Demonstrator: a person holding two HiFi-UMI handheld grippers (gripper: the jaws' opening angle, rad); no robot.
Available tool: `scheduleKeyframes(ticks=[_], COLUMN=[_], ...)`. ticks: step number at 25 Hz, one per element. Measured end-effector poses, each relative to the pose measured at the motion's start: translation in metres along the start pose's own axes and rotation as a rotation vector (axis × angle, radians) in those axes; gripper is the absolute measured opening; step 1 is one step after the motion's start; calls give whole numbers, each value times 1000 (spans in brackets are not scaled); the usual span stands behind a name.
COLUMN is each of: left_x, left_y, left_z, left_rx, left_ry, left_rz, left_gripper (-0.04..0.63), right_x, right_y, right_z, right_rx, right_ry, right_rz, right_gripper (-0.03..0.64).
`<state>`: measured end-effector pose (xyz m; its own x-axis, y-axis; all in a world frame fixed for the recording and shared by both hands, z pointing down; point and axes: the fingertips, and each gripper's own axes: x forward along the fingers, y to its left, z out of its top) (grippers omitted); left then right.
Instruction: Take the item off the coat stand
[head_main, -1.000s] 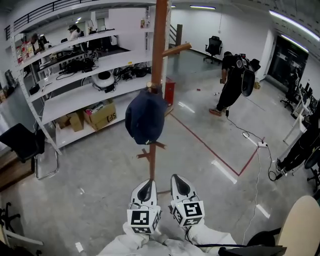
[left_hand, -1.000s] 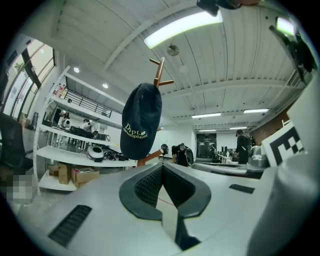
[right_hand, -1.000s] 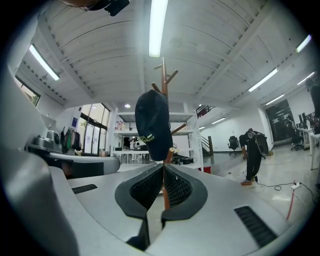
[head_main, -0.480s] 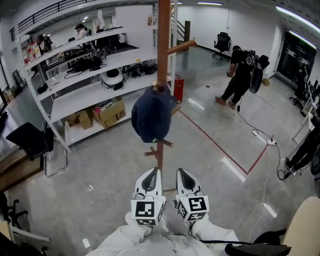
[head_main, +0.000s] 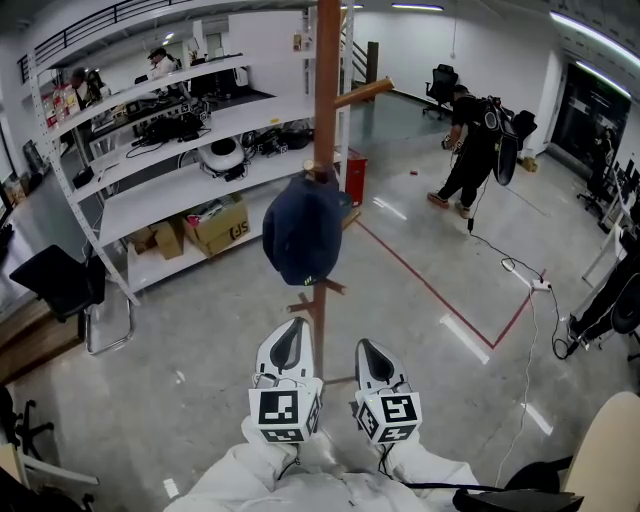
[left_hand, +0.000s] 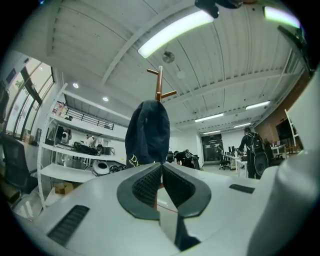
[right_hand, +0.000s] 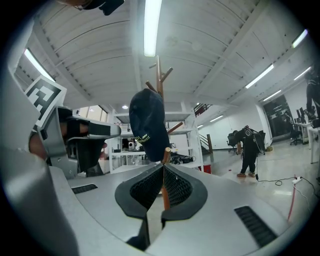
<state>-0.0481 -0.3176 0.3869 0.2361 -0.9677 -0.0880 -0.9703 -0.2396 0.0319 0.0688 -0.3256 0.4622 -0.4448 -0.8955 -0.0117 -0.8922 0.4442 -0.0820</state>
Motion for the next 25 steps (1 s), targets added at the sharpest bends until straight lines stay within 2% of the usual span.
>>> scheduleKeyframes(ticks=[6, 13, 19, 25], left_x=[-1, 9, 24, 41], left_y=[5, 19, 37, 41], left_z=[18, 43, 55, 58], left_rx=[30, 34, 49, 94], left_ry=[-41, -69, -36, -1], left_rz=[24, 37, 62, 66], left_gripper=[-9, 75, 137, 196], right_x=[-3, -5, -8, -11], right_y=[-1, -1, -7, -15], right_z=[0, 0, -1, -1], right_rx=[0, 4, 7, 8], right_ry=[0, -2, 1, 3], right_rz=[-1, -7, -19, -37], right_gripper=[11, 11, 11, 11])
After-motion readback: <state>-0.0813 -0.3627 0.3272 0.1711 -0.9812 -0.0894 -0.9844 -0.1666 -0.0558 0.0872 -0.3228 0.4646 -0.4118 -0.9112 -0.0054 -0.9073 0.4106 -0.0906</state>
